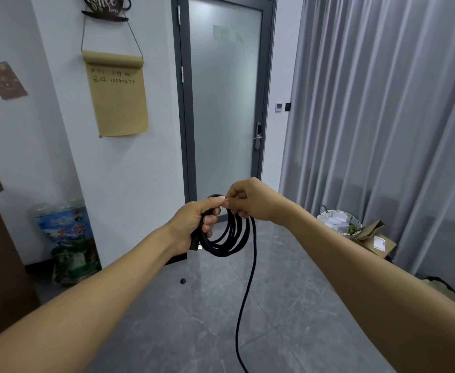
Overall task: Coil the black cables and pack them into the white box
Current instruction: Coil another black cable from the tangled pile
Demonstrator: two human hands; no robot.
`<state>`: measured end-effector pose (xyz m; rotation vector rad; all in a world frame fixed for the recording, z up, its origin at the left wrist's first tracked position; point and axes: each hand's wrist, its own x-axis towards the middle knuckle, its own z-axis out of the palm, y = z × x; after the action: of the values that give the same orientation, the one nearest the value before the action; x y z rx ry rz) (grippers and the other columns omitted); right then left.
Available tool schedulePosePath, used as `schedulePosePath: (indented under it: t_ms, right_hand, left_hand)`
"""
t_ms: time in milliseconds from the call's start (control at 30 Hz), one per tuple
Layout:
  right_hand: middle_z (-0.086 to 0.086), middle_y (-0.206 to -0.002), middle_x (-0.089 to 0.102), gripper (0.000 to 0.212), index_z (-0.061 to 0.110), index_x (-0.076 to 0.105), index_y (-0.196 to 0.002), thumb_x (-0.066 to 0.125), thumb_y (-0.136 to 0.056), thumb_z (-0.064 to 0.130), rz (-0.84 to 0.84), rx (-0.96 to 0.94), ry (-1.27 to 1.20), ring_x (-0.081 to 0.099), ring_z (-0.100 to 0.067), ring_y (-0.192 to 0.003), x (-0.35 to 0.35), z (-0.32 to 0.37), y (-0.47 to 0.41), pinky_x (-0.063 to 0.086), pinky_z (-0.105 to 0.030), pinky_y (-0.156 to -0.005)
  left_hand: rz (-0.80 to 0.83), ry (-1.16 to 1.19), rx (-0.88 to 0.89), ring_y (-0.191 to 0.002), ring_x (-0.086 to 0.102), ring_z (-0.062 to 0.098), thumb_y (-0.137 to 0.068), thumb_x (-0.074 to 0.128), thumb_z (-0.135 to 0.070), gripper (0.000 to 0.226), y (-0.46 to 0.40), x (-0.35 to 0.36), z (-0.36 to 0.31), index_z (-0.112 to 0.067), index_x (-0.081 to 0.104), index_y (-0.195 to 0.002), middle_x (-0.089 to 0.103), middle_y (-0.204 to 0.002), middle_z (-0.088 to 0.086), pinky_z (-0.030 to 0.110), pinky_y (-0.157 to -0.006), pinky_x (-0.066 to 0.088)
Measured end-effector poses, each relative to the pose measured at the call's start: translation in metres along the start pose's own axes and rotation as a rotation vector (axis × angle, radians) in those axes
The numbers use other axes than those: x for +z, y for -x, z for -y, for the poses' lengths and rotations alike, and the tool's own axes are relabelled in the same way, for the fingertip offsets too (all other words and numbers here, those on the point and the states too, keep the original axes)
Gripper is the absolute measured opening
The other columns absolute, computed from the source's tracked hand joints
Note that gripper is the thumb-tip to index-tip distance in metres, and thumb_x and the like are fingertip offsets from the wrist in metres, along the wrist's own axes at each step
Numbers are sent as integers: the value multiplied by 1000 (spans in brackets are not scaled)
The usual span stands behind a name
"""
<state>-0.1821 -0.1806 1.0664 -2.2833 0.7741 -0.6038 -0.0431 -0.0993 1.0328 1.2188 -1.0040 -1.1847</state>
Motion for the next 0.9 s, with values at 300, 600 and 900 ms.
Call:
schedulePosePath:
  t_ms: [300, 600, 900]
  right_hand:
    - [-2, -59, 54, 16, 7, 64, -80, 66, -87, 21, -6, 42, 9, 44, -12, -49, 2, -2, -3, 41, -18, -49]
    - [-1, -58, 51, 23, 6, 61, -76, 63, -89, 24, -183, 218, -151, 40, -12, -51, -16, -56, 13, 35, -22, -49]
    - [11, -51, 51, 12, 13, 68, -75, 67, -85, 17, -436, 227, 65, 46, -6, -50, -22, -74, 16, 36, -18, -49]
  left_hand:
    - [-5, -171, 24, -38, 23, 6, -93, 56, -25, 35, -1, -5, 1, -18, 42, -62, 26, -43, -9, 16, -42, 27]
    - [-244, -133, 73, -35, 27, 4, -94, 55, -23, 32, -1, -44, 0, -17, 44, -64, 30, -41, -11, 13, -39, 27]
    - [-622, -187, 178, -47, 36, 15, -90, 56, -24, 31, -9, -70, 2, -17, 44, -62, 41, -50, -3, 24, -54, 32]
